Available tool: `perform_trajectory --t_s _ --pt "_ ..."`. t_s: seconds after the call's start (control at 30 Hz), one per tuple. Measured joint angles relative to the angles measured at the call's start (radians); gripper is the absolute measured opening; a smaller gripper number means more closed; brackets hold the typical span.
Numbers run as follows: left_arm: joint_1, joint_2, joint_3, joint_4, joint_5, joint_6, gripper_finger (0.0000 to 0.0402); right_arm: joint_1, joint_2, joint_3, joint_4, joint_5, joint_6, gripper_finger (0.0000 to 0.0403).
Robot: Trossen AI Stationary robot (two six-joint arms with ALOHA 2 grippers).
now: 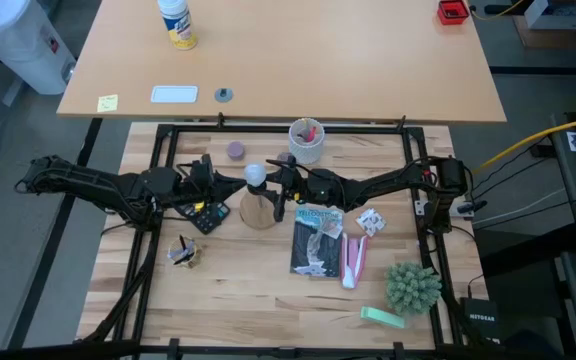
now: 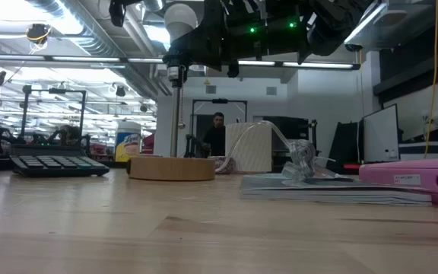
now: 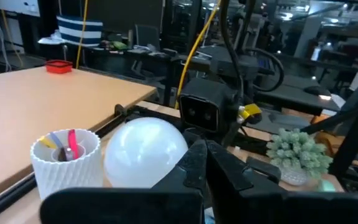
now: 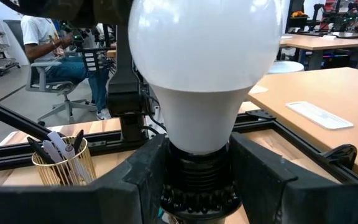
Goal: Screw lightbulb
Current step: Remove the lightbulb from the lamp
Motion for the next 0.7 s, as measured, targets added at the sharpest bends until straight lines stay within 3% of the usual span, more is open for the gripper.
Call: perform_trajectory --t_s 0.33,0.7 --pt "0.034 0.000 0.000 -0.006 -0.002 0.015 0.0001 0.000 -0.008 -0.001 -0.012 -0.028 -0.001 0.0176" --pt "0.040 0.000 0.000 -0.009 -0.041 0.022 0.0001 0.000 -0.010 0.000 0.010 -0.031 0.000 0.0273"
